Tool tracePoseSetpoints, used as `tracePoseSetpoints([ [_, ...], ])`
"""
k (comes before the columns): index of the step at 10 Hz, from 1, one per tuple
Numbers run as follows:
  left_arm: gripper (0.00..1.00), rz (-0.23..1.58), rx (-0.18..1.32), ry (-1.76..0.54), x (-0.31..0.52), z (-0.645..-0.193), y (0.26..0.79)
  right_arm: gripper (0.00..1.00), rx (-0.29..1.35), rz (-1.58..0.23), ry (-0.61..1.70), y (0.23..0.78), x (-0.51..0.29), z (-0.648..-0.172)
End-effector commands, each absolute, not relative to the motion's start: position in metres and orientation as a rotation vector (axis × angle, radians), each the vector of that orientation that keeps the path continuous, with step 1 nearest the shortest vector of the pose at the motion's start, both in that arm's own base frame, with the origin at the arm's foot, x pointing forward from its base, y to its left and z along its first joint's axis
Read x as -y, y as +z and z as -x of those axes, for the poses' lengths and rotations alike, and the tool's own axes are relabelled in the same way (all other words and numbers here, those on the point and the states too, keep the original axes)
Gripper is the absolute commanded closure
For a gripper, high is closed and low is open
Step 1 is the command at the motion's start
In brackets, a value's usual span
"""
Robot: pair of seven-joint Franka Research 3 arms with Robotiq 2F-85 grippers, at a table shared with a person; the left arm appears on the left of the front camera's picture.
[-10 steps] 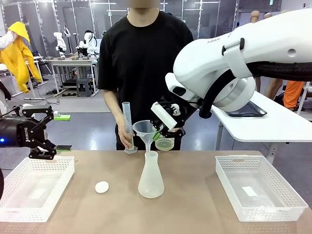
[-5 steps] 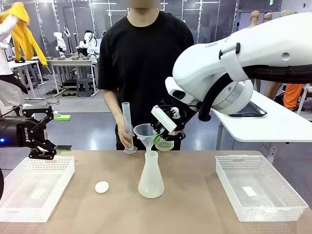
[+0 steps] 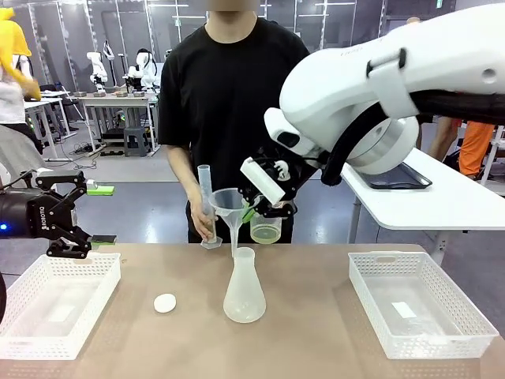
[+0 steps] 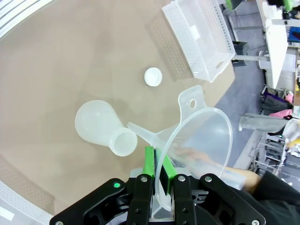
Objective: Prepare the solutions needed for the experiment.
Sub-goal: Pick up the Plastic Funnel and insert it into the Big flask.
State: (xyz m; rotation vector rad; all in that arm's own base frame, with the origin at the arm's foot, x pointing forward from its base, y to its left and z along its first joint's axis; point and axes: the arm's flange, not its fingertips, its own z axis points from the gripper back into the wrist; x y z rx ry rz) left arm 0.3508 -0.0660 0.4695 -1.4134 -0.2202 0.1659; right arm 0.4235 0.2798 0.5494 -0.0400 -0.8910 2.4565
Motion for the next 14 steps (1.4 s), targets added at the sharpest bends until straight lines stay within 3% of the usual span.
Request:
tracePoseSetpoints([
  [1, 0.00, 1.433, 0.216, 0.171, 0.068, -0.350, 0.472, 0.94, 0.881, 0.107, 2.465, 0.556, -0.268, -0.420],
  [14, 0.00, 1.433, 0.216, 0.171, 0.068, -0.350, 0.472, 0.94, 0.846, 0.018, 2.426, 0.498, -0.275, -0.454],
])
